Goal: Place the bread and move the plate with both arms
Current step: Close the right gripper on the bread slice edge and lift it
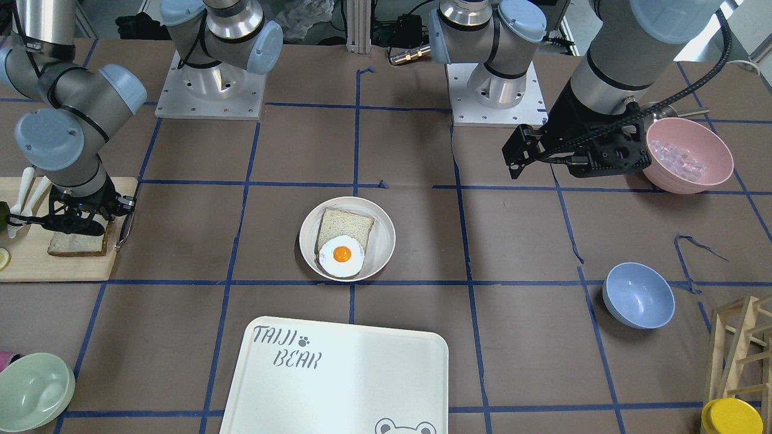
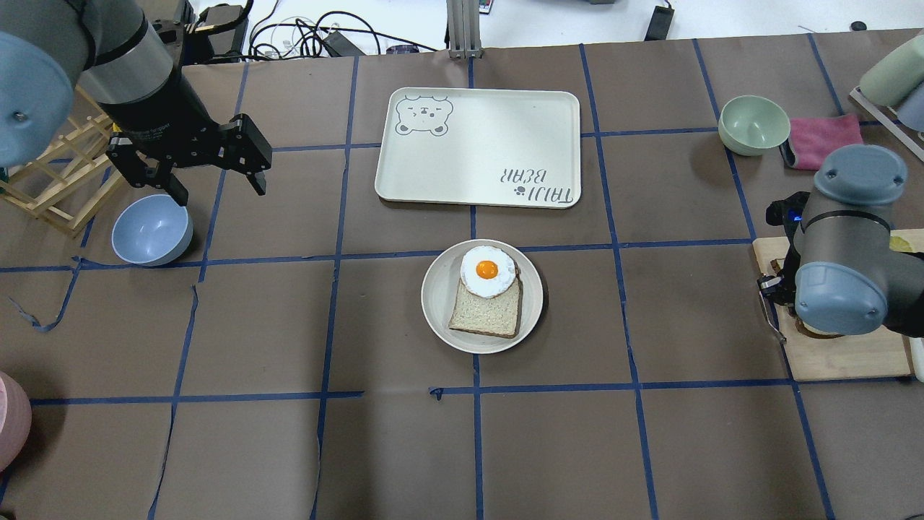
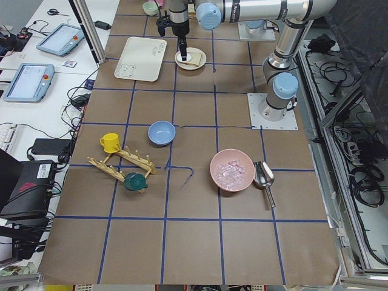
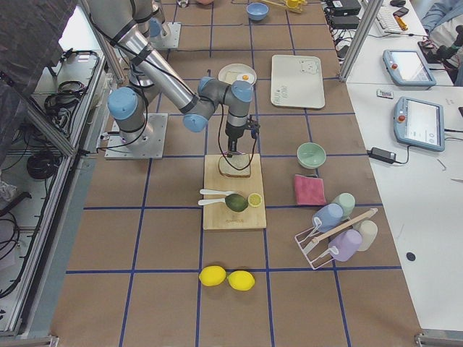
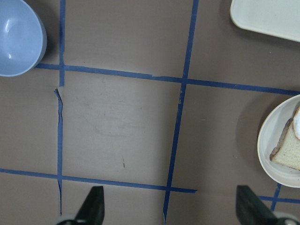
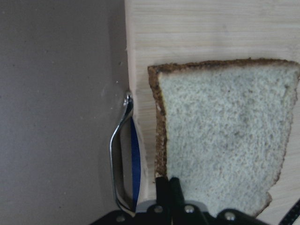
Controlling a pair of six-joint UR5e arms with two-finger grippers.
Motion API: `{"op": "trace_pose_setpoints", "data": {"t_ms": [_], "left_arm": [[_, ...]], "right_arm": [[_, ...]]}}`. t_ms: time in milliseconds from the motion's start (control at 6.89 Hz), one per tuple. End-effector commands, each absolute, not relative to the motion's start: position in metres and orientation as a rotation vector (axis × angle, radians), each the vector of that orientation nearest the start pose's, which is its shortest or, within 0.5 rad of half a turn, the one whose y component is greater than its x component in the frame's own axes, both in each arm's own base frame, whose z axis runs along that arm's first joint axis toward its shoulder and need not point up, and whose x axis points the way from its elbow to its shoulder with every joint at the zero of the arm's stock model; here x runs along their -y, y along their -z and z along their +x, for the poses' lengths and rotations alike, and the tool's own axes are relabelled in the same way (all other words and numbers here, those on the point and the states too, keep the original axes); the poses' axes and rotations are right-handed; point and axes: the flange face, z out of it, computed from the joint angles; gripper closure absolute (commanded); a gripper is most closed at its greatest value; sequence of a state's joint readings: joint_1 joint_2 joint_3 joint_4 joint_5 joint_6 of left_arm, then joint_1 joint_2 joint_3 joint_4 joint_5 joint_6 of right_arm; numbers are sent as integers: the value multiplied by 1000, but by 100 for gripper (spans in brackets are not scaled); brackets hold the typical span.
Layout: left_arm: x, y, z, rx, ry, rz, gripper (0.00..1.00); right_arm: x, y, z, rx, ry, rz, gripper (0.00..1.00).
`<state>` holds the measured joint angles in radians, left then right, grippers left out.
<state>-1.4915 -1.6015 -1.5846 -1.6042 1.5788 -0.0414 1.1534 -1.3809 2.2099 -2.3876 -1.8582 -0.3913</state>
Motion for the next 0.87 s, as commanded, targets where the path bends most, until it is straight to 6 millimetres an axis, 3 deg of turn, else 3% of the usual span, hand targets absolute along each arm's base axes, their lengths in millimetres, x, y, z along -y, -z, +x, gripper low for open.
{"op": "trace_pose_setpoints", "data": {"t_ms": [0,290,580,725], "left_arm": [[507,-462,-93,-3129,-123,-189,0],[506,-463,-93,-3129,-120,-187,0],[506,-462,-93,-3129,-125,-185,0],[507,-460,-93,-3129,-130,-189,0]], "right_arm": [[451,-201,-80,-3396,-176,33,100],[473,-251,-74,-3443,-61,-31,100],[494,-292,-54,-3427,-76,-88,100],[506,-321,-38,-3429,-57,-40,100]]}}
